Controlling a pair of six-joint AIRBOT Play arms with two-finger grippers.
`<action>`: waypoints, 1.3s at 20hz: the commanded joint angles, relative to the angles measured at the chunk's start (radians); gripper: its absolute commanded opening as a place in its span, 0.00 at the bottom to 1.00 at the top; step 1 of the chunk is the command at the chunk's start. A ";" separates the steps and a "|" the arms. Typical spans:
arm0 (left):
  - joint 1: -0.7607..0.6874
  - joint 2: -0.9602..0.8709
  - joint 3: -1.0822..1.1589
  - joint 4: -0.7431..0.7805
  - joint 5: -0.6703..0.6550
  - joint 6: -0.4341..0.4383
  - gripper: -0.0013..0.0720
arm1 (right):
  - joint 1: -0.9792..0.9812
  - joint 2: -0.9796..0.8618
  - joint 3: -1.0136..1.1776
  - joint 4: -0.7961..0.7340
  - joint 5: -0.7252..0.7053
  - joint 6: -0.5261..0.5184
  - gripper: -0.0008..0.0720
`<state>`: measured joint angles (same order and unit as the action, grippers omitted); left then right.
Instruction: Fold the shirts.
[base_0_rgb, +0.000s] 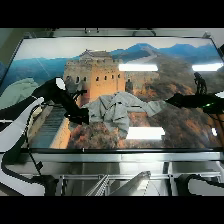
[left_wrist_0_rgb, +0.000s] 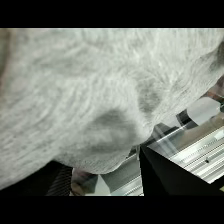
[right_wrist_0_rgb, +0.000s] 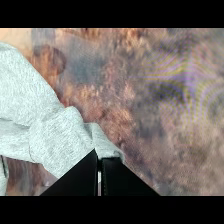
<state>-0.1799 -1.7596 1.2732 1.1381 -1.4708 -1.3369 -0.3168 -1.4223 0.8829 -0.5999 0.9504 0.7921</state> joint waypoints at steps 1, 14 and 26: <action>0.000 0.024 0.002 0.014 0.030 0.021 0.60 | 0.001 0.000 0.001 0.000 -0.001 0.000 0.03; 0.029 0.162 0.151 0.005 -0.180 0.058 0.04 | -0.028 0.119 0.100 -0.003 0.090 0.034 0.03; 0.450 0.682 0.604 -0.512 -0.014 0.157 0.04 | -0.257 0.797 0.470 0.048 0.032 0.121 0.03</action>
<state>0.1658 -1.1980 1.7653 0.7036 -1.6146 -1.2152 -0.5518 -0.8040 1.2858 -0.5682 1.0485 0.9199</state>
